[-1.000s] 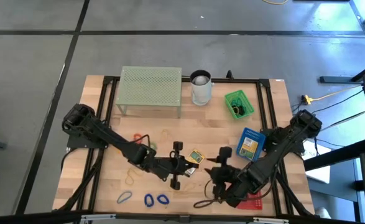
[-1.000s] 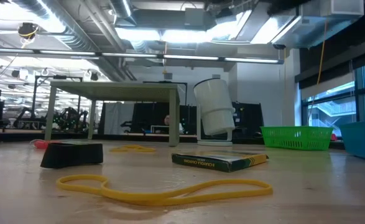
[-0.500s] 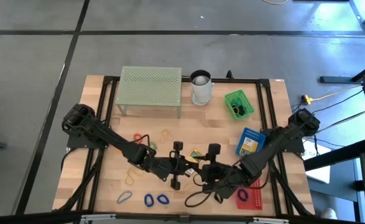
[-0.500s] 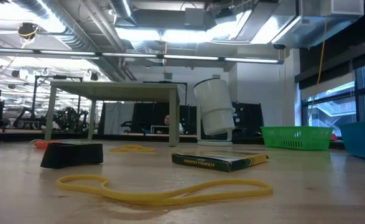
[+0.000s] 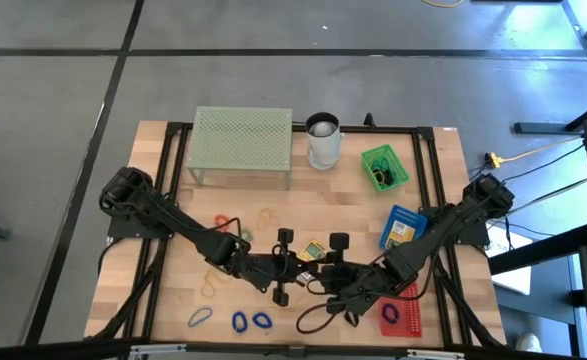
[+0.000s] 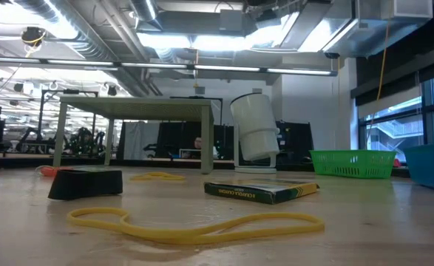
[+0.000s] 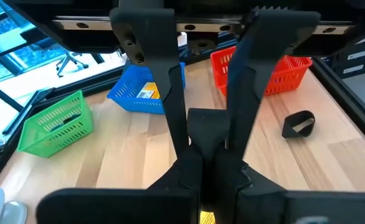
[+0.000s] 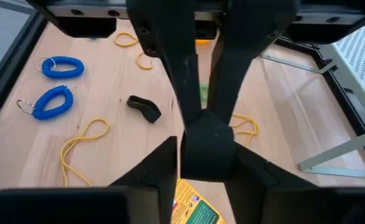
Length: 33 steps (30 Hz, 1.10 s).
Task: Pick & Place Office Desk Supplies
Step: Put the black rubber band into the green bin
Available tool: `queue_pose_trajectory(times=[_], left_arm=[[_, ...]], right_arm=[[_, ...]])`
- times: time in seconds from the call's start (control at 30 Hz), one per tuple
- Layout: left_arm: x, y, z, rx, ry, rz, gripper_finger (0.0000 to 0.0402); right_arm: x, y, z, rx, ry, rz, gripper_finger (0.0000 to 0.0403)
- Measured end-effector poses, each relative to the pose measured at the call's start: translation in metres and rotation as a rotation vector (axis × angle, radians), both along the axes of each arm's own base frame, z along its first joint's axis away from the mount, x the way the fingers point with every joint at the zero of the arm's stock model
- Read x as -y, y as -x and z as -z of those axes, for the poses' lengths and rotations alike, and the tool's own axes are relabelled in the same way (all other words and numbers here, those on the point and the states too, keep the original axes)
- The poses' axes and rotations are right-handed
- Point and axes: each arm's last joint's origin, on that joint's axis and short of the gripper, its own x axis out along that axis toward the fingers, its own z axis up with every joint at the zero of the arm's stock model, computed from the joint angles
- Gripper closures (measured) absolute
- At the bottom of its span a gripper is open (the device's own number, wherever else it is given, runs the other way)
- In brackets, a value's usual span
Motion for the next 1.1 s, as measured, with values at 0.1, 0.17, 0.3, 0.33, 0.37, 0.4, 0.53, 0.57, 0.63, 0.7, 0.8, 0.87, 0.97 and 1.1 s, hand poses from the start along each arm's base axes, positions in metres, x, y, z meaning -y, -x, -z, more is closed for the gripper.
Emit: queue_pose_trajectory(times=[0.1, 0.17, 0.3, 0.33, 0.37, 0.4, 0.53, 0.57, 0.63, 0.7, 0.8, 0.87, 0.97, 1.1], left_arm=[[0.0001, 0.0001, 0.0001, -0.001, 0.001, 0.001, 0.0391], [0.0002, 0.0001, 0.0001, -0.001, 0.001, 0.001, 0.0391], [0.0007, 0.0005, 0.0003, -0.004, 0.002, 0.003, 0.0391], [0.0011, 0.0008, 0.0005, -0.005, 0.002, 0.004, 0.0391], [0.0019, 0.0013, 0.0006, -0.006, 0.001, 0.006, 0.0391], [0.0024, 0.0015, 0.0006, -0.006, 0.001, 0.006, 0.0391], [0.0025, 0.0016, 0.0007, -0.007, 0.001, 0.006, 0.0391], [0.0031, 0.0019, 0.0007, -0.007, 0.006, 0.005, 0.0391], [0.0038, 0.0022, 0.0006, -0.003, 0.026, -0.002, 0.0390], [0.0037, 0.0022, 0.0006, -0.002, 0.041, -0.009, 0.0388], [0.0036, 0.0021, 0.0006, -0.001, 0.043, -0.011, 0.0380], [0.0035, 0.0022, 0.0007, -0.003, 0.043, -0.011, 0.0373], [0.0041, 0.0029, 0.0016, -0.014, 0.041, -0.007, 0.0370], [0.0044, 0.0029, 0.0017, -0.017, 0.053, 0.000, 0.0377]], right_arm=[[0.0000, 0.0000, 0.0001, 0.000, 0.000, 0.000, 0.0315], [0.0001, 0.0001, 0.0001, -0.001, 0.001, 0.000, 0.0329], [-0.0005, 0.0001, 0.0004, -0.010, -0.011, -0.015, 0.0351], [-0.0005, 0.0001, 0.0004, -0.013, -0.015, -0.018, 0.0353], [-0.0007, 0.0001, 0.0005, -0.015, -0.019, -0.022, 0.0353], [-0.0008, 0.0000, 0.0004, -0.015, -0.021, -0.024, 0.0353], [-0.0009, 0.0000, 0.0005, -0.017, -0.023, -0.027, 0.0344], [-0.0010, 0.0000, 0.0004, -0.017, -0.025, -0.028, 0.0340], [-0.0012, -0.0002, 0.0002, -0.016, -0.029, -0.031, 0.0334], [-0.0012, -0.0001, 0.0002, -0.017, -0.029, -0.031, 0.0331], [-0.0011, 0.0000, 0.0004, -0.018, -0.027, -0.031, 0.0332], [-0.0013, 0.0000, 0.0005, -0.021, -0.031, -0.036, 0.0335], [-0.0018, 0.0000, 0.0007, -0.031, -0.044, -0.050, 0.0337], [-0.0019, 0.0000, 0.0008, -0.033, -0.047, -0.054, 0.0332]])
